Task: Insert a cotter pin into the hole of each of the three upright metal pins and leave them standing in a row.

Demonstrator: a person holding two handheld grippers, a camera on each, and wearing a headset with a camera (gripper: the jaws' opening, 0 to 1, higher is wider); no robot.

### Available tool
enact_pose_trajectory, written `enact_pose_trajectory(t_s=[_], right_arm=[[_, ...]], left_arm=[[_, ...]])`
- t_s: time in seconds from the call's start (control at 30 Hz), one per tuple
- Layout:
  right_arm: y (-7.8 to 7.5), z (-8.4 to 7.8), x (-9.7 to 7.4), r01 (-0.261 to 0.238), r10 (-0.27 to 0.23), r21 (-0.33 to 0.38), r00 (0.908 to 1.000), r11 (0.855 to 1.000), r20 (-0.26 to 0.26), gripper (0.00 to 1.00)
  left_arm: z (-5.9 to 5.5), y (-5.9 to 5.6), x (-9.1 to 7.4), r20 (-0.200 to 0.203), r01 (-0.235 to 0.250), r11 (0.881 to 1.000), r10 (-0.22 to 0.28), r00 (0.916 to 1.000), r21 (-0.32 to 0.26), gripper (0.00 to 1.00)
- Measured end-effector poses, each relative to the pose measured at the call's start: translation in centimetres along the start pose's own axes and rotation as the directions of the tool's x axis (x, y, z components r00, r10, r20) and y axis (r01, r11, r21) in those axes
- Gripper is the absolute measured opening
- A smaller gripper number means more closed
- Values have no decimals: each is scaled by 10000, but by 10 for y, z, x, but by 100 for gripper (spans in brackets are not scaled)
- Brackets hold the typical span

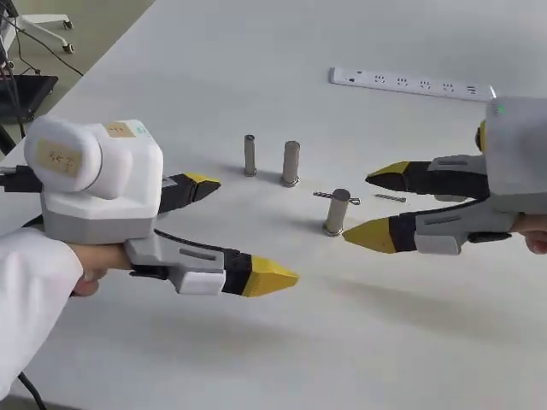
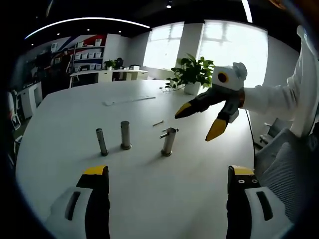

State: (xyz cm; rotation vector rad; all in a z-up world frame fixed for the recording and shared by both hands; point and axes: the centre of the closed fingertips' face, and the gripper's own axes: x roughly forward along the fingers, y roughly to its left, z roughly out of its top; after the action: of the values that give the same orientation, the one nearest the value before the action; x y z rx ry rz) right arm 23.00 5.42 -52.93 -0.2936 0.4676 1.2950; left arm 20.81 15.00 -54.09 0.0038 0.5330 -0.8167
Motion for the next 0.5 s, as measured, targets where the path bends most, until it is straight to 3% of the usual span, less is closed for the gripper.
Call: enact_pose_trajectory(t_s=[0.13, 0.37, 0.5], right_arm=[[5, -6, -11, 540, -558, 756, 9982, 9957, 220, 66], [14, -32, -31, 1353, -1368, 1711, 9906, 9759, -32, 79], [21, -54, -39, 1557, -1449, 2477, 9875, 9563, -613, 86]], left_arm=[[-2, 1, 0, -81, 48, 10000, -48, 10000, -68, 97], [-10, 4, -3, -197, 81, 9994, -87, 9998, -342, 96], [-18, 5, -4, -237, 134, 9976, -150, 9996, -673, 96]])
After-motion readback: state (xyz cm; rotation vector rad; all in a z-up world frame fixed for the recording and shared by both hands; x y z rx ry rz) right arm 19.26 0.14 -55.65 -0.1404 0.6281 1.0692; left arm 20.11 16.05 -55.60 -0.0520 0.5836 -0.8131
